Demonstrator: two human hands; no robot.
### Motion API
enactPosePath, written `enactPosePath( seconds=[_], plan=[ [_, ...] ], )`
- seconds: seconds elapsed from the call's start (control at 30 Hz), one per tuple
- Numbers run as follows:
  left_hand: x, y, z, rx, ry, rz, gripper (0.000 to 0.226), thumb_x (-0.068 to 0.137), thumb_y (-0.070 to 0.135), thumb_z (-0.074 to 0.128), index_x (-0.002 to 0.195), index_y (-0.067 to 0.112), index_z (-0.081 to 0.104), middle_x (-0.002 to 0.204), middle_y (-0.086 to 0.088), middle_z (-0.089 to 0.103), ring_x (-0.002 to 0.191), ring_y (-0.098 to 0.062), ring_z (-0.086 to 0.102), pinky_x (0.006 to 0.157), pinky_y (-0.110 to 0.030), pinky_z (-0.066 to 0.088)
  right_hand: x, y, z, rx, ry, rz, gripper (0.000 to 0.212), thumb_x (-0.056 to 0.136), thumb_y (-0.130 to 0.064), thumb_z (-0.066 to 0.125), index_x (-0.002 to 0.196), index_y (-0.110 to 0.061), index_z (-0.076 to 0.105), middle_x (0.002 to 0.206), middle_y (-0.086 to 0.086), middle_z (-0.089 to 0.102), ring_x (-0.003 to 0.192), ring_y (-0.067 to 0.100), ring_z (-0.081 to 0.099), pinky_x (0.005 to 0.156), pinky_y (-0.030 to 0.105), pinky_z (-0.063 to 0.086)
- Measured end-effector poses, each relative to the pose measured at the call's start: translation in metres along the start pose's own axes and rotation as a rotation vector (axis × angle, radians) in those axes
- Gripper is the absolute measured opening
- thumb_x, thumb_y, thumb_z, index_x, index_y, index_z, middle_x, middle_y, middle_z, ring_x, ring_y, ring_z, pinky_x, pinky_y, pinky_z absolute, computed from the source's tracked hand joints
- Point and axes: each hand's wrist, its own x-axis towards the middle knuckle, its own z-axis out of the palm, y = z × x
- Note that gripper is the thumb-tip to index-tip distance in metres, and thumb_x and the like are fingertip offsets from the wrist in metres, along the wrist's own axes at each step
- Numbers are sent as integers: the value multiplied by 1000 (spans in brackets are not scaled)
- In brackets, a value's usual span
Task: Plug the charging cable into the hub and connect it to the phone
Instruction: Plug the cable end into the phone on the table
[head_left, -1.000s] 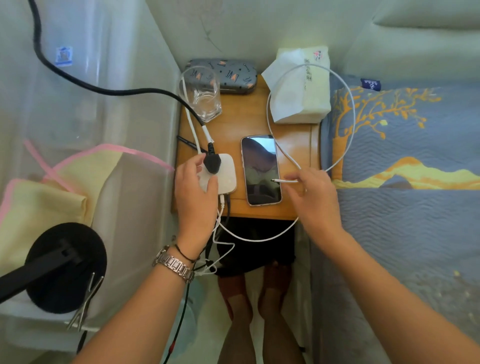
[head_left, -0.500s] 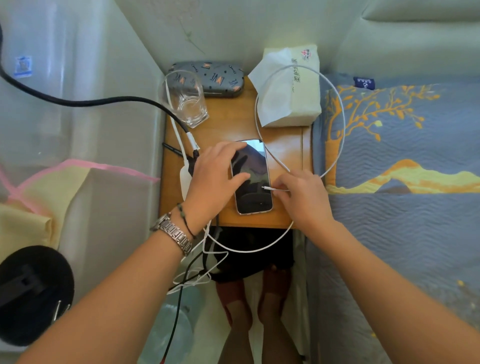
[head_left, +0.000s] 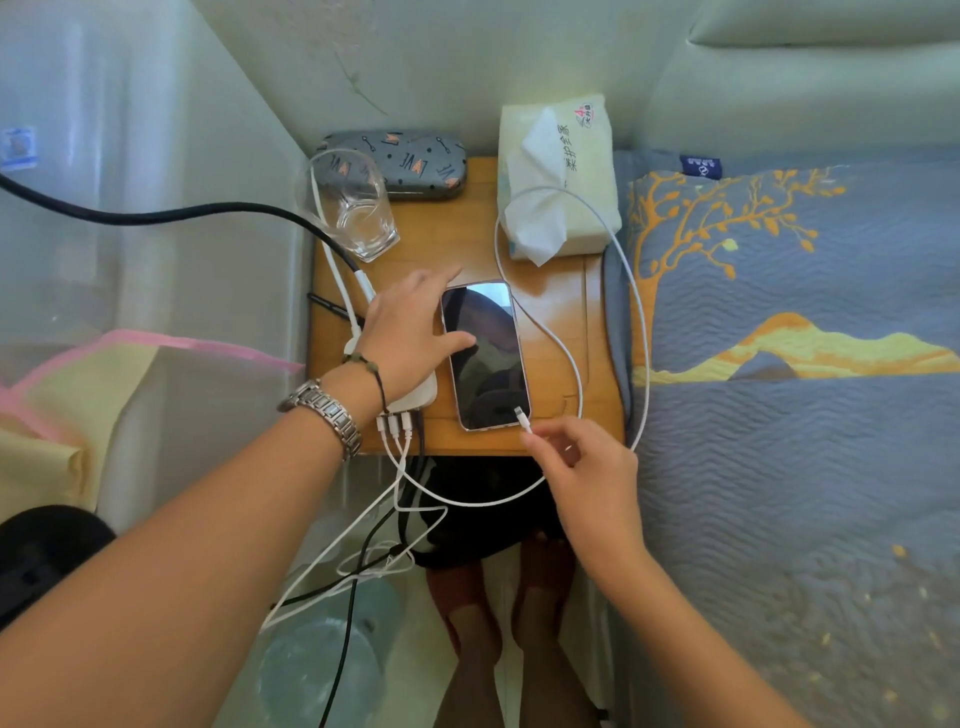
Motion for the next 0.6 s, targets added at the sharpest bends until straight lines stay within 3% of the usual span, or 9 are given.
enactPosePath(
  seconds=[0.1, 0.2, 0.33, 0.6],
  plan=[
    [3, -3, 2, 20, -31, 10, 75, 82, 33, 67, 145, 17, 31, 145, -9, 41, 134, -26, 35, 112, -48, 28, -8, 4, 11, 97, 14, 141, 2, 81, -25, 72, 81, -24, 71, 66, -14, 62, 65, -7, 57, 61, 4, 43],
    [4, -7, 4, 21, -50, 19, 76, 82, 35, 67, 145, 17, 29, 144, -9, 41, 133, -26, 36, 111, -46, 29, -15, 9, 21, 130, 6, 228, 3, 83, -26, 71, 82, -24, 72, 67, -11, 66, 64, -2, 60, 56, 11, 47],
    [5, -9, 6, 14, -60, 27, 77, 81, 37, 67, 145, 17, 30, 139, -8, 43, 129, -25, 38, 109, -43, 32, -22, 13, 31, 172, 34, 316, 6, 83, -25, 71, 86, -21, 74, 72, -9, 70, 67, 5, 65, 64, 24, 56],
    [12, -13, 4, 30, -99, 47, 79, 79, 40, 69, 144, 17, 32, 130, -9, 44, 119, -24, 43, 101, -42, 41, -17, 7, 45, 173, 89, 358, 9, 85, -26, 69, 90, -21, 74, 77, -9, 71, 71, 7, 66, 69, 28, 57]
  ],
)
